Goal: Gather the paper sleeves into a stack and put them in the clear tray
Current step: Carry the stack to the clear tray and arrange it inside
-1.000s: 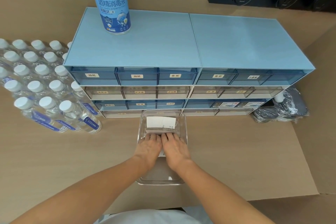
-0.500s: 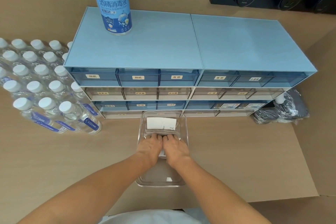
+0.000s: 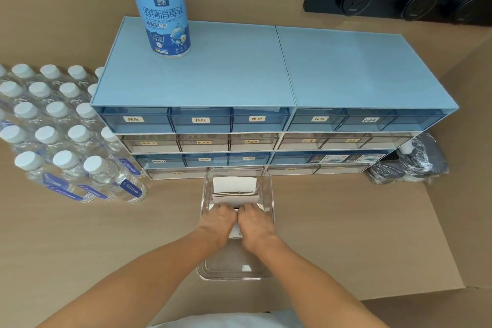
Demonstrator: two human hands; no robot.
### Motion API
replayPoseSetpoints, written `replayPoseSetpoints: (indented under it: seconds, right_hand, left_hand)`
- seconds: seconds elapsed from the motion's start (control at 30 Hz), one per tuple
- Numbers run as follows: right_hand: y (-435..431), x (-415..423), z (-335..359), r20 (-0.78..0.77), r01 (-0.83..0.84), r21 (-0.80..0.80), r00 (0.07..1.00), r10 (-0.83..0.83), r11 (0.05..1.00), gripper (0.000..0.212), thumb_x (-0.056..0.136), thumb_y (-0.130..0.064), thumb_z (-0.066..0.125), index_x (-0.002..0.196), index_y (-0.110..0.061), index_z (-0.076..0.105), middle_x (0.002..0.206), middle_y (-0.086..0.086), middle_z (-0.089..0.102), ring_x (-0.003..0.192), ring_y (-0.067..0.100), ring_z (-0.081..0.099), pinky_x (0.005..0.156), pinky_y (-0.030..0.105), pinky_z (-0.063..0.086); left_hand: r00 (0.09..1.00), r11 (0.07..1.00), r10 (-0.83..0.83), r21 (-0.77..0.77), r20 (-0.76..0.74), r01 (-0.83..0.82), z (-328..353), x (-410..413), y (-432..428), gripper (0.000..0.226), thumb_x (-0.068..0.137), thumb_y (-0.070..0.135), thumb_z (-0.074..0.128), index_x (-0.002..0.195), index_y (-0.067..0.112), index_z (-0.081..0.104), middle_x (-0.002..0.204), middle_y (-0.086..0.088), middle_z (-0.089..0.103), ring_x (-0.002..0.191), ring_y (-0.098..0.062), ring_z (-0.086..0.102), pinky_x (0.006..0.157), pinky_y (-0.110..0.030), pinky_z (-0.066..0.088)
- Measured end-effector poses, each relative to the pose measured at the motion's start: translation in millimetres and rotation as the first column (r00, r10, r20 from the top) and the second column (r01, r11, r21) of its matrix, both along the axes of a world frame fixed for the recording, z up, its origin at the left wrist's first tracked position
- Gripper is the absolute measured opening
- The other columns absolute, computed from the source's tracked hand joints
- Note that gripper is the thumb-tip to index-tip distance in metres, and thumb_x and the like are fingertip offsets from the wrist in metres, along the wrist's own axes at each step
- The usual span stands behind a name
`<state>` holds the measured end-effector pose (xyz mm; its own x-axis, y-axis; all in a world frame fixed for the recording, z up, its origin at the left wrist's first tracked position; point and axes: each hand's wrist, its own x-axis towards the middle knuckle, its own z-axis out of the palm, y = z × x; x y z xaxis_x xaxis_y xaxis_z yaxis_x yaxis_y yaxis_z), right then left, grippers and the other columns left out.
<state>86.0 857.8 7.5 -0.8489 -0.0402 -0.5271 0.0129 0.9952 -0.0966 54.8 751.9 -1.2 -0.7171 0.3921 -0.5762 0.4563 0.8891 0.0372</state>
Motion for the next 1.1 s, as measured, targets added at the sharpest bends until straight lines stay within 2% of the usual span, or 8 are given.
replayPoseSetpoints:
  seconds: [0.5, 0.67, 0.73, 0.8, 0.87, 0.93, 1.03, 1.1]
  right_hand:
    - [-2.9, 4.1, -1.3, -0.015, -0.031, 0.027, 0.999, 0.031, 0.999, 0.065, 0.077, -0.007, 0.073, 0.135, -0.006, 0.044, 0.138, 0.014, 0.048, 0.133, 0.033, 0.041, 0.113, 0.044, 0.034]
    - [2.7, -3.3, 21.5, 0.093, -0.048, 0.003, 0.995, 0.048, 0.999, 0.085, 0.063, -0.026, 0.090, 0.133, -0.006, 0.047, 0.136, 0.013, 0.050, 0.131, 0.031, 0.044, 0.110, 0.041, 0.041]
    - [9.7, -5.9, 37.1, 0.127, -0.045, -0.031, 0.991, 0.049, 0.998, 0.076, 0.061, -0.028, 0.091, 0.125, -0.007, 0.055, 0.128, 0.013, 0.056, 0.123, 0.030, 0.052, 0.101, 0.039, 0.048]
    - [20.2, -11.2, 51.4, 0.119, -0.016, -0.100, 0.992, 0.028, 0.995, 0.055, 0.067, -0.024, 0.088, 0.113, -0.007, 0.062, 0.115, 0.014, 0.061, 0.109, 0.031, 0.061, 0.089, 0.039, 0.055]
    - [31.5, -20.2, 61.7, 0.035, 0.046, -0.187, 0.999, -0.040, 0.981, 0.032, 0.076, -0.016, 0.078, 0.103, -0.007, 0.063, 0.104, 0.013, 0.057, 0.100, 0.033, 0.061, 0.077, 0.038, 0.055]
    - [37.8, -30.6, 66.9, -0.073, 0.112, -0.246, 0.988, -0.133, 0.963, 0.014, 0.081, -0.007, 0.068, 0.094, -0.009, 0.062, 0.099, 0.011, 0.054, 0.094, 0.035, 0.061, 0.068, 0.036, 0.053]
    - [33.2, -41.2, 63.8, -0.114, 0.136, -0.261, 0.979, -0.171, 0.956, 0.033, 0.086, 0.000, 0.062, 0.119, -0.005, 0.063, 0.117, 0.014, 0.054, 0.106, 0.035, 0.060, 0.085, 0.038, 0.054]
    - [25.5, -43.3, 54.1, -0.104, 0.096, -0.203, 0.987, -0.119, 0.974, 0.034, 0.086, 0.002, 0.058, 0.120, -0.003, 0.061, 0.120, 0.017, 0.054, 0.114, 0.035, 0.056, 0.086, 0.037, 0.052]
  left_hand:
    - [0.999, 0.999, -0.036, -0.024, -0.027, 0.035, 8.6, 6.7, -1.2, 0.064, 0.079, 0.006, 0.070, 0.136, 0.004, 0.040, 0.136, -0.014, 0.045, 0.130, -0.031, 0.042, 0.107, -0.041, 0.042]
    - [0.994, 0.990, -0.083, -0.105, 0.077, 0.091, 29.3, -0.2, 3.6, 0.081, 0.064, 0.028, 0.089, 0.130, 0.004, 0.050, 0.126, -0.013, 0.054, 0.121, -0.031, 0.050, 0.102, -0.040, 0.046]
    - [0.988, 0.987, -0.098, -0.114, 0.120, 0.112, 44.4, -3.9, 2.0, 0.074, 0.066, 0.027, 0.088, 0.126, 0.004, 0.053, 0.123, -0.013, 0.055, 0.118, -0.031, 0.054, 0.098, -0.036, 0.049]
    - [0.993, 0.996, -0.061, -0.062, 0.100, 0.067, 61.7, -12.3, -5.2, 0.057, 0.076, 0.015, 0.079, 0.125, 0.005, 0.052, 0.126, -0.014, 0.051, 0.115, -0.030, 0.057, 0.088, -0.033, 0.049]
    - [0.999, 1.000, 0.005, 0.021, 0.035, -0.006, 74.4, -26.9, -15.2, 0.037, 0.083, 0.005, 0.066, 0.118, 0.006, 0.054, 0.124, -0.015, 0.051, 0.109, -0.031, 0.059, 0.079, -0.033, 0.049]
    - [0.998, 0.993, 0.062, 0.105, -0.029, -0.058, 79.5, -39.3, -22.1, 0.030, 0.083, 0.002, 0.061, 0.112, 0.006, 0.055, 0.118, -0.015, 0.053, 0.105, -0.031, 0.058, 0.075, -0.032, 0.047]
    - [0.995, 0.985, 0.085, 0.159, -0.058, -0.075, 69.6, -46.0, -21.2, 0.031, 0.083, 0.002, 0.063, 0.113, 0.007, 0.057, 0.115, -0.013, 0.054, 0.107, -0.031, 0.057, 0.079, -0.033, 0.048]
    - [0.997, 0.994, 0.034, 0.108, -0.076, -0.025, 57.3, -45.7, -14.8, 0.030, 0.084, 0.002, 0.063, 0.114, 0.005, 0.057, 0.116, -0.015, 0.055, 0.114, -0.032, 0.053, 0.087, -0.035, 0.050]
